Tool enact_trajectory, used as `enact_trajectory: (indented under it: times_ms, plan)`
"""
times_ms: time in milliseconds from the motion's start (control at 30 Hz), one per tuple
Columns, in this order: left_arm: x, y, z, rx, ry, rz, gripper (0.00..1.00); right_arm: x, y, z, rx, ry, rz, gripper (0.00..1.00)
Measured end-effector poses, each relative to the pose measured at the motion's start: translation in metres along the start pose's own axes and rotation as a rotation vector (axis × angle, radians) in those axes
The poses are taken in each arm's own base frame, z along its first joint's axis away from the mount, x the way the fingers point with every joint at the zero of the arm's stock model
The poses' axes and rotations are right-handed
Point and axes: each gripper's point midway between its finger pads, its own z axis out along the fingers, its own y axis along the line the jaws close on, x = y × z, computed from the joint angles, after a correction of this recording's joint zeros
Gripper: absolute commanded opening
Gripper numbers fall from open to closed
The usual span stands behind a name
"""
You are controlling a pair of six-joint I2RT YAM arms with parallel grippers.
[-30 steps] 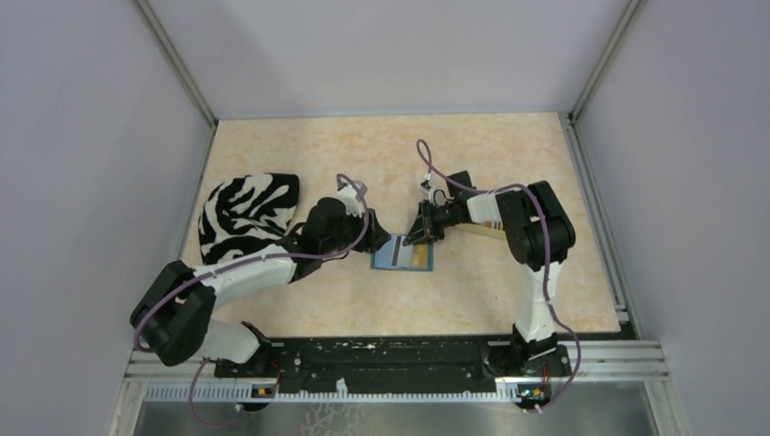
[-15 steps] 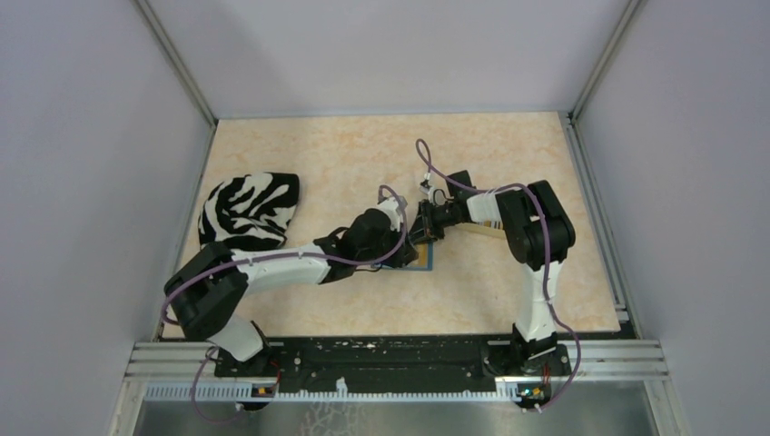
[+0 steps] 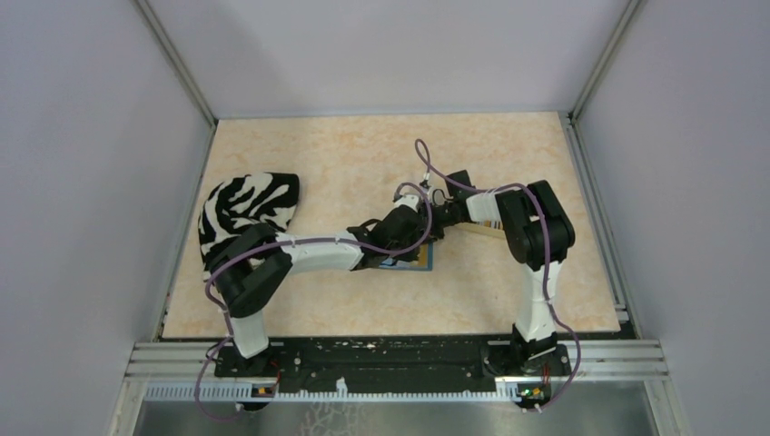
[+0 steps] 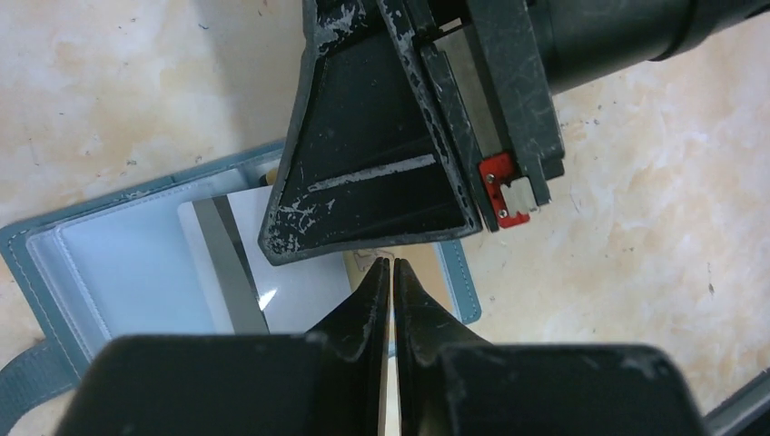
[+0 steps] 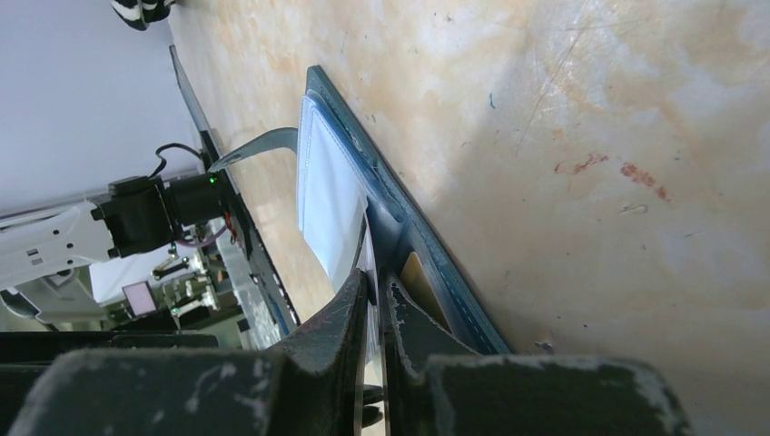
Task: Put the credit cards into the card holder
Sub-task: Insert the credit card into the card holder.
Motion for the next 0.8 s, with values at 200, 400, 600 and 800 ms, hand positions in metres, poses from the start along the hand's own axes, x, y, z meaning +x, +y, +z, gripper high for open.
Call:
enact_trajectory:
  times_ms: [200,400,600,800]
  plan:
    - [0.005,0.007,0.009,-0.048,0.021,0.014,0.12,-0.001,0.001,0.000,0.001,0.001,0.000,0.08]
    - [0.003,0.011,0.013,-0.087,0.018,0.041,0.22,0.000,0.000,0.000,0.001,0.004,-0.002,0.12]
    - [0.001,0.014,0.013,-0.119,0.000,0.061,0.28,-0.001,0.001,0.001,-0.008,0.011,0.000,0.20]
    - [0.003,0.026,0.011,-0.180,-0.001,0.074,0.33,-0.003,0.003,0.001,-0.017,0.012,-0.010,0.24]
